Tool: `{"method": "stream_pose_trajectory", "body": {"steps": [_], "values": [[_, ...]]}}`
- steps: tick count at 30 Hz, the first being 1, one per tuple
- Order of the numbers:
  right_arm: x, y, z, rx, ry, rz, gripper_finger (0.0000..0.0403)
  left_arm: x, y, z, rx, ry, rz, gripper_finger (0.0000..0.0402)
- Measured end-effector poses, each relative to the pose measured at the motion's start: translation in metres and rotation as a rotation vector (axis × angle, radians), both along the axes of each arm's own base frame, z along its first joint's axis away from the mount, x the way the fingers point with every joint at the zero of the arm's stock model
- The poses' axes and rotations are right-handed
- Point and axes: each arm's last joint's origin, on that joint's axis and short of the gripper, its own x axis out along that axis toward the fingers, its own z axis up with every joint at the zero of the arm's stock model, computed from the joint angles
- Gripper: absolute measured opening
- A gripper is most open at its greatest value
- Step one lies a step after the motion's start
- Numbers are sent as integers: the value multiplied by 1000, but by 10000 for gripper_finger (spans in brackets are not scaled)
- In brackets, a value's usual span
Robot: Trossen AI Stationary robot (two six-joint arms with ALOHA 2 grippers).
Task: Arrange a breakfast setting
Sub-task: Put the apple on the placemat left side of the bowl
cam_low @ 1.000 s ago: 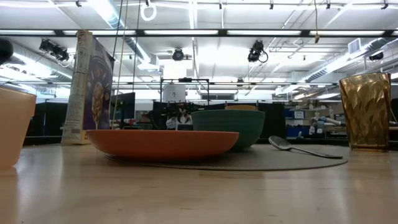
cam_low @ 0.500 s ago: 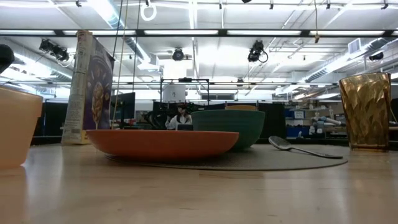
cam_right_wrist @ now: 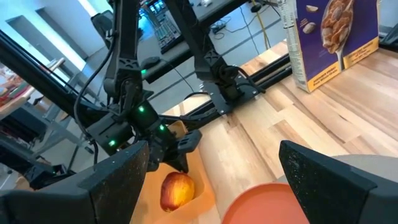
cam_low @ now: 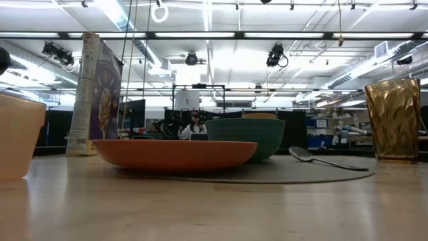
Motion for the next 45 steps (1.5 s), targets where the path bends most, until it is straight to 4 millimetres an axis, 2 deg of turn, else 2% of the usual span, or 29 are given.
{"method": "stream_pose_trajectory", "body": {"steps": [7, 12, 18, 23, 26, 31, 36, 40, 45], "values": [[0, 0, 0, 1, 0, 1, 368, 0, 0, 2, -9, 5, 30, 21], [0, 1, 0, 18, 1, 24, 368, 3, -4, 20, 37, 34, 33, 21], [0, 1, 0, 14, -2, 36, 368, 3, -4, 56, 10, 39, 107, 21], [1, 0, 0, 24, 0, 69, 368, 9, -9, 98, -103, -16, 128, 21], [1, -2, 0, 27, 0, 74, 368, 13, -3, 123, -95, -12, 150, 21], [-5, -4, 7, 23, -9, 75, 368, 28, 29, 151, 1, 48, 283, 21], [-27, -10, 17, -49, 41, 54, 365, 58, 77, 171, -13, 77, 475, 21], [-51, -18, 25, -85, 104, 4, 360, 88, 126, 169, -40, 116, 560, 21], [-74, -24, 33, -103, 141, -17, 355, 118, 181, 151, 37, 184, 578, 21]]}}
